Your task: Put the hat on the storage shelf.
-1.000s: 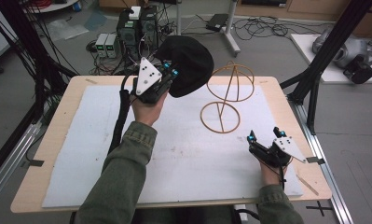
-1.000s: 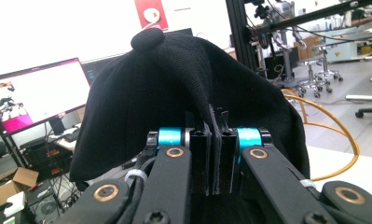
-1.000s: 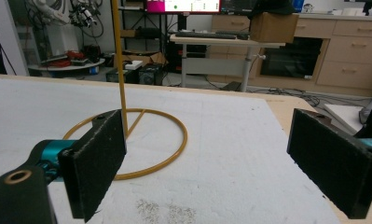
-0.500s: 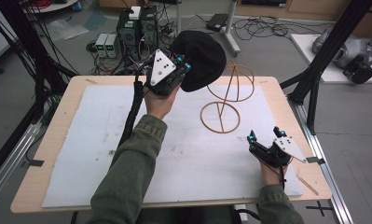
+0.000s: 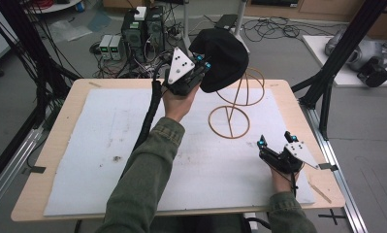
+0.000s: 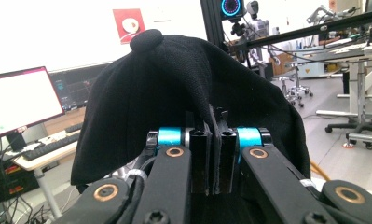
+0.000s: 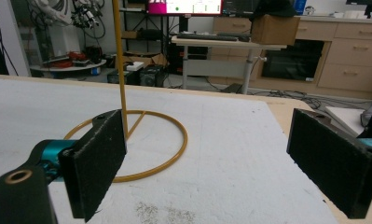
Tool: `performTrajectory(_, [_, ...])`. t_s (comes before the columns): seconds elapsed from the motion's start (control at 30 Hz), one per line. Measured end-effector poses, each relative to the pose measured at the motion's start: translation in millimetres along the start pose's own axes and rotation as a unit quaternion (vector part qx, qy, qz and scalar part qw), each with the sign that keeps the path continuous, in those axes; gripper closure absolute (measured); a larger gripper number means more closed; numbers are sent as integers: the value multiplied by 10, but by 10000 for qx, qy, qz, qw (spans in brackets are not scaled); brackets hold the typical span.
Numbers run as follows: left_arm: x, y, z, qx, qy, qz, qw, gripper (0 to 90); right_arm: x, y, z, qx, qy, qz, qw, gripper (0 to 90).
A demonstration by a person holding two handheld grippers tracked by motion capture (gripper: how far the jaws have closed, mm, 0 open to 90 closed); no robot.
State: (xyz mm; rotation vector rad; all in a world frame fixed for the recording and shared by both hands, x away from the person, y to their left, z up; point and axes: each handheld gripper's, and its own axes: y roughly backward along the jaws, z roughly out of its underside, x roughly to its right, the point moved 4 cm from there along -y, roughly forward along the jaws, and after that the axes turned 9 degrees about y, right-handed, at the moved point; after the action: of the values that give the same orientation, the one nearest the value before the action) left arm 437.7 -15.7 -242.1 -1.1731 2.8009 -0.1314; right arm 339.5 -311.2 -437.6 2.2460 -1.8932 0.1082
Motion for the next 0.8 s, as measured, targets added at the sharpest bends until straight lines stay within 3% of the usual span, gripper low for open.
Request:
performTrajectory(0.37, [242,-276,-27,-75,-80,381,9992,877,-2,7,-2,-11,-10,-10,10000,110])
performTrajectory(0.63, [304,-445,30,-367,-155,528,9978,877,3,10,-3,-4,-29,-5,10000,110])
performTrajectory(0.8, [350,-536,48,-588,-117,794,9950,877,0,8,-2,-9,5,-18,10000,110])
